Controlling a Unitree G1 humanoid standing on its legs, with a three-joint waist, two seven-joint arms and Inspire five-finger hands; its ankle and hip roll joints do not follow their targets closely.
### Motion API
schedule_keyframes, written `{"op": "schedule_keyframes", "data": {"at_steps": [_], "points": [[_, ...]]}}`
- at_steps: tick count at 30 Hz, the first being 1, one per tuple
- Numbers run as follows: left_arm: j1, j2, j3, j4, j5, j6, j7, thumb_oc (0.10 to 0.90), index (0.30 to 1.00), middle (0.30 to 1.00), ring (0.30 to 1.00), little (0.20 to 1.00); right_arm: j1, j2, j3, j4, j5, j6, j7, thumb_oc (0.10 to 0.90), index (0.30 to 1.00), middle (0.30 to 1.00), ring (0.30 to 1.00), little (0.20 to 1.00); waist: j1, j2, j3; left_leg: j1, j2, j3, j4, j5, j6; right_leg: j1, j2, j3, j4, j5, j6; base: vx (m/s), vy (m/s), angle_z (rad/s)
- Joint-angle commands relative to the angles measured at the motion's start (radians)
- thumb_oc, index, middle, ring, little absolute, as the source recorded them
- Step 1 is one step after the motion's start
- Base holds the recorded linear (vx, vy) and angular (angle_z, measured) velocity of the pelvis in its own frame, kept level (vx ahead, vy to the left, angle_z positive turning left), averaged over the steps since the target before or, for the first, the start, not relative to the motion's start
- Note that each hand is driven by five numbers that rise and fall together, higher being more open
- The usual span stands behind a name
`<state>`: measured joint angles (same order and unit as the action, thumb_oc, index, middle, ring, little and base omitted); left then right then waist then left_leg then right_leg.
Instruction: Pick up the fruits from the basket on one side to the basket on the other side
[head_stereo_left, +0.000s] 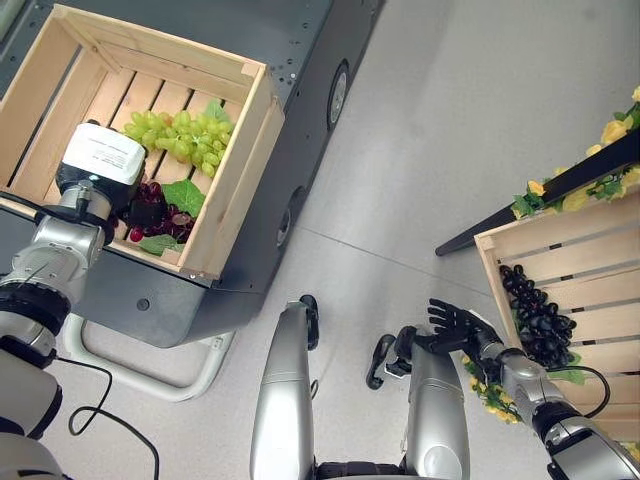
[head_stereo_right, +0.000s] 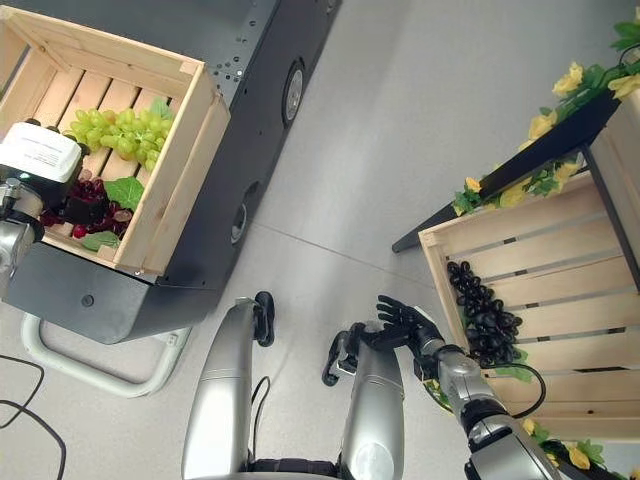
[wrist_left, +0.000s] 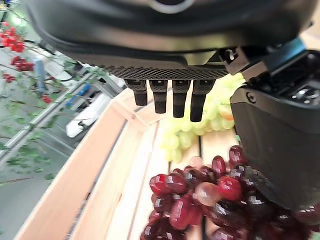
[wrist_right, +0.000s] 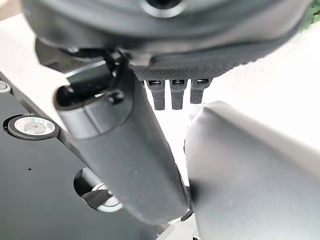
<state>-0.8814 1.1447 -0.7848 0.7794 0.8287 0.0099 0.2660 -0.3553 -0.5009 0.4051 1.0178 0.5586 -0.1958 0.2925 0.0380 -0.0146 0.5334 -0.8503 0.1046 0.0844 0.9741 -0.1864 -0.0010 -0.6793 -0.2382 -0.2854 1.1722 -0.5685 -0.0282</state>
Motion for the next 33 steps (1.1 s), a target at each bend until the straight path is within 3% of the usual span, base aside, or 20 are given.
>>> {"op": "schedule_keyframes", "data": {"at_steps": [1,6,8,13,15,18,23,29,33], "points": [[-0.119,0.162,0.012,-0.014,0.007,-0.014,-0.017,0.800,0.900,0.900,0.900,0.900,0.030,-0.043,-0.056,-0.011,0.055,-0.054,0.035,0.800,0.900,0.900,0.900,0.900,0.024,0.002,-0.013,0.168,-0.017,0.093,-0.008,-0.194,0.071,0.026,0.007,-0.007,-0.145,0.168,0.016,0.00,-0.031,0.10],[-0.130,0.176,-0.009,-0.028,-0.107,-0.145,-0.110,0.800,0.900,0.900,0.900,0.900,0.046,-0.032,-0.063,-0.006,0.054,-0.070,0.021,0.800,0.900,0.900,0.900,0.900,0.031,-0.011,-0.013,0.149,-0.010,0.090,-0.009,-0.198,0.077,0.006,0.002,-0.017,-0.139,0.172,0.022,0.00,-0.033,0.03],[-0.116,0.175,-0.011,-0.061,-0.222,-0.198,-0.174,0.800,0.900,0.900,0.900,0.900,0.048,-0.038,-0.071,-0.008,0.047,-0.061,0.015,0.800,0.900,0.900,0.900,0.900,0.030,-0.007,-0.013,0.148,-0.011,0.092,-0.019,-0.194,0.077,0.002,0.001,-0.016,-0.140,0.173,0.023,0.00,-0.008,0.08],[-0.078,0.175,0.014,-0.100,-0.391,-0.230,-0.210,0.800,0.900,0.900,0.900,0.900,0.053,-0.057,-0.077,-0.018,0.052,-0.060,0.028,0.800,0.900,0.900,0.900,0.900,0.028,0.005,-0.013,0.149,-0.014,0.093,-0.025,-0.189,0.075,0.003,0.000,-0.015,-0.147,0.174,0.020,0.00,0.000,0.01],[-0.061,0.174,0.036,-0.108,-0.477,-0.211,-0.231,0.800,0.900,0.900,0.900,0.900,0.056,-0.061,-0.077,-0.026,0.054,-0.060,0.031,0.800,0.900,0.900,0.900,0.900,0.028,0.007,-0.013,0.152,-0.014,0.093,-0.028,-0.189,0.076,0.007,0.000,-0.017,-0.148,0.172,0.019,0.00,0.000,0.00],[-0.009,0.143,0.116,-0.084,-0.524,-0.148,-0.355,0.800,0.900,0.900,0.900,0.900,0.067,-0.055,-0.087,-0.034,0.058,-0.063,0.029,0.800,0.900,0.900,0.900,0.900,0.033,0.005,-0.013,0.150,-0.017,0.089,-0.031,-0.183,0.073,0.011,0.000,-0.023,-0.153,0.174,0.018,0.00,-0.010,0.00],[0.085,0.064,0.231,0.006,-0.458,-0.051,-0.482,0.800,0.900,0.900,0.900,0.900,0.069,-0.044,-0.085,-0.074,0.067,-0.048,0.005,0.800,0.900,0.900,0.900,0.900,0.034,-0.011,-0.013,0.130,-0.017,0.082,-0.037,-0.173,0.070,0.000,0.005,-0.032,-0.155,0.175,0.012,0.00,-0.008,0.02],[0.062,0.016,0.182,0.111,-0.327,0.017,-0.536,0.800,0.900,0.900,0.900,0.900,0.064,-0.045,-0.082,-0.090,0.086,-0.045,-0.014,0.800,0.900,0.900,0.900,0.900,0.023,-0.032,-0.013,0.093,-0.006,0.081,-0.028,-0.173,0.072,-0.032,0.005,-0.040,-0.148,0.177,0.008,0.00,0.004,-0.01],[0.011,0.008,0.077,0.162,-0.150,0.112,-0.543,0.800,0.900,0.900,0.900,0.900,0.063,-0.057,-0.075,-0.098,0.101,-0.052,-0.010,0.800,0.900,0.900,0.900,0.900,0.012,-0.051,-0.013,0.052,0.001,0.076,-0.016,-0.175,0.073,-0.065,0.010,-0.045,-0.147,0.182,0.008,0.00,0.000,0.00]]}}
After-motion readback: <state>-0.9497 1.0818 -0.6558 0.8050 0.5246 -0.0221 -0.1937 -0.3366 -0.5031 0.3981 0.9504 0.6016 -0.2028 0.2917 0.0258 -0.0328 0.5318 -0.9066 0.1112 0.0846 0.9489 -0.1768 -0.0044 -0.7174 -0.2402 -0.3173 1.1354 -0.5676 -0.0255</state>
